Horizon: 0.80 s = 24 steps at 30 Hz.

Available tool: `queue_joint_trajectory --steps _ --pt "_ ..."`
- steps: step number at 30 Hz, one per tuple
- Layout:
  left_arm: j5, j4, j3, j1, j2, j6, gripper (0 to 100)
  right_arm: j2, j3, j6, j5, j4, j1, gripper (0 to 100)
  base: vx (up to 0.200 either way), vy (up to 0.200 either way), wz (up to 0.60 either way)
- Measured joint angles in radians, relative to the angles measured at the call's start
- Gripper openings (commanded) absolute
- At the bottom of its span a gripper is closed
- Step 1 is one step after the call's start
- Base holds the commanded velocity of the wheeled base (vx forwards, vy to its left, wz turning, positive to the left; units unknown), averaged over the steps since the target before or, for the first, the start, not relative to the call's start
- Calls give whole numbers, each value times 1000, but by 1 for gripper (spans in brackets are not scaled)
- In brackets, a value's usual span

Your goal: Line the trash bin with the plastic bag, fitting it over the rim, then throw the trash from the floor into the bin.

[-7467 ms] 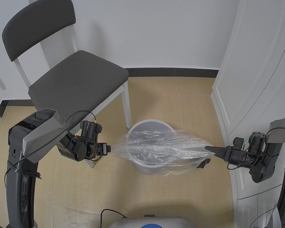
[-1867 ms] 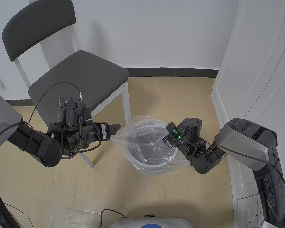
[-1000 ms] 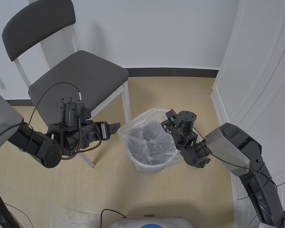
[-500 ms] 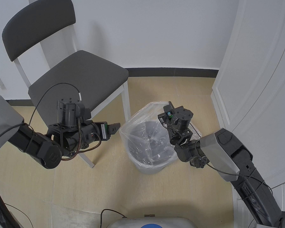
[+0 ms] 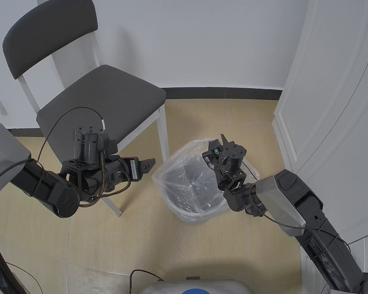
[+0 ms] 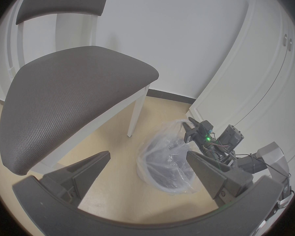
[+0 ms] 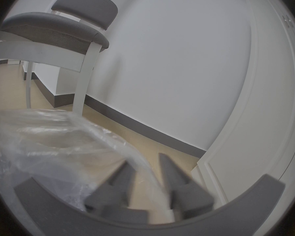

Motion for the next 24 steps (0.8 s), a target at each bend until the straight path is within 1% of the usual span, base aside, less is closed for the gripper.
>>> queue_joint_trajectory --steps 5,8,12,19,24 --pt "0 0 0 0 0 0 100 -5 2 0 0 2 -1 100 0 0 0" --pt "0 0 0 0 0 0 100 -17 38 6 0 2 0 100 0 0 0" --pt "-1 0 0 0 0 0 100 -55 118 40 0 24 9 100 0 0 0" --pt "-2 -5 6 -1 -8 1 100 -190 280 127 6 133 36 100 0 0 0" --pt "-29 -16 27 0 -27 3 100 -290 404 160 23 190 47 100 0 0 0"
